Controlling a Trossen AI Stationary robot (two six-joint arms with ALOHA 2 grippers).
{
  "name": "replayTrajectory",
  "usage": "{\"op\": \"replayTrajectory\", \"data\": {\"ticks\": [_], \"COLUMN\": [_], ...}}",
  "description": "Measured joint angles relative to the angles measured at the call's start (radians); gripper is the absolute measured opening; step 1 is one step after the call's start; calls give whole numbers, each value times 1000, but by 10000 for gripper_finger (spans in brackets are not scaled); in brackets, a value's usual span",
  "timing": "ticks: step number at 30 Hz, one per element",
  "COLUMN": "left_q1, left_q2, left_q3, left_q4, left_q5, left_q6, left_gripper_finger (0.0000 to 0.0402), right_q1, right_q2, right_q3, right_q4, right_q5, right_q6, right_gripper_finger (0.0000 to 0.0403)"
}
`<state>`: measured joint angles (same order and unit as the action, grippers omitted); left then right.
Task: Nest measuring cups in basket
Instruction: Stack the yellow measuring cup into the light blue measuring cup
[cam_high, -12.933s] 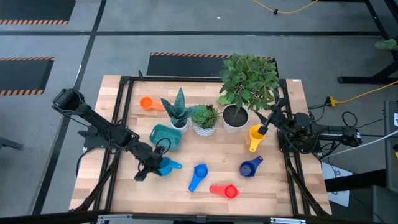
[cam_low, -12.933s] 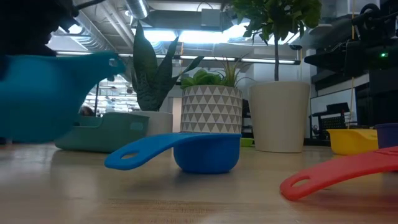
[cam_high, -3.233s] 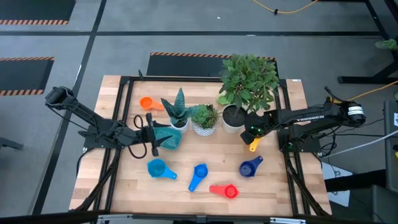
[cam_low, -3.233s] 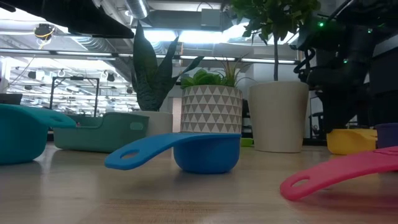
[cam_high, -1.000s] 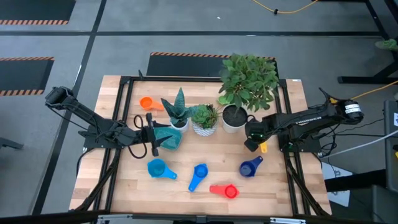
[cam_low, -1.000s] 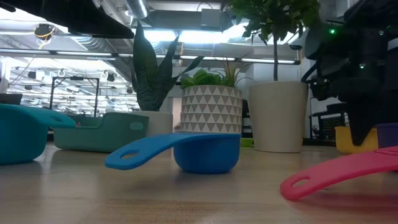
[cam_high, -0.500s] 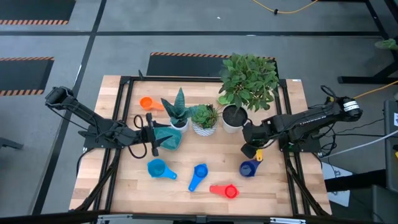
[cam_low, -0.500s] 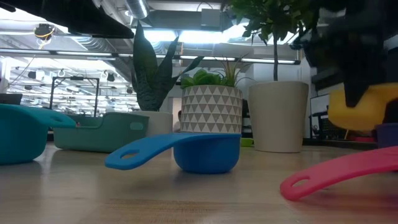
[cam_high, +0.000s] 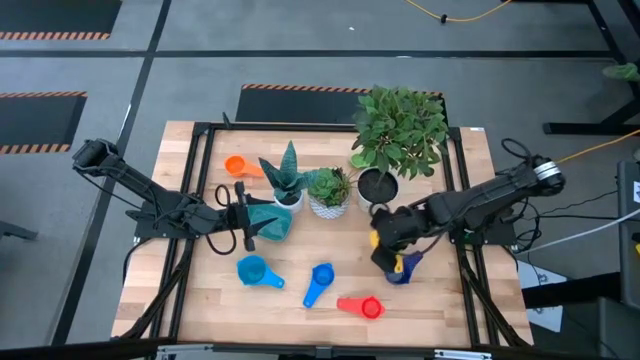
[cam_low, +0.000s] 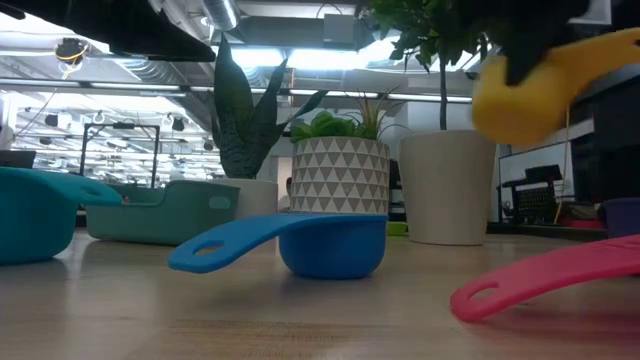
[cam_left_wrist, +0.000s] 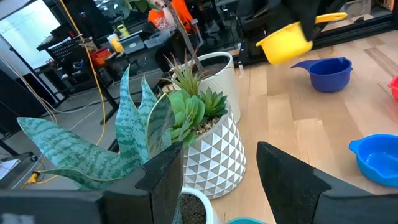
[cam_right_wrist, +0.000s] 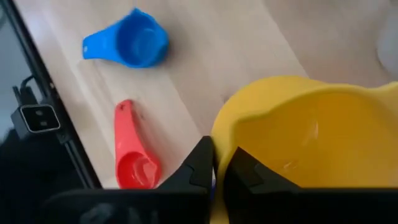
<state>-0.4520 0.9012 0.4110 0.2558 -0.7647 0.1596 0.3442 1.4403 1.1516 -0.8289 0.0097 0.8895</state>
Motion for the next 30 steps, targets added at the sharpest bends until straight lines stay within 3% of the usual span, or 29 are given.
{"op": "replayTrajectory", "data": {"ticks": [12,20,24,30], "left_q1": [0,0,0,0], "left_q2": [0,-26,-49,-77], "left_q3": [0,0,0,0], "left_q4": [0,4,4,4], "left_q5": [-10,-83,-22,153], "left_q6": [-7,-230,-374,-509], "left_gripper_finger": [198,198,198,198], "right_q1": [-81,-114,-119,-119], "right_q2": [350,501,553,598], "right_q3": [428,638,678,679], "right_q4": [-4,-3,4,15], "right_q5": [-1,-1,-1,1], "right_q6": [-477,-659,-735,-838], "right_gripper_finger": [20,20,20,21]}}
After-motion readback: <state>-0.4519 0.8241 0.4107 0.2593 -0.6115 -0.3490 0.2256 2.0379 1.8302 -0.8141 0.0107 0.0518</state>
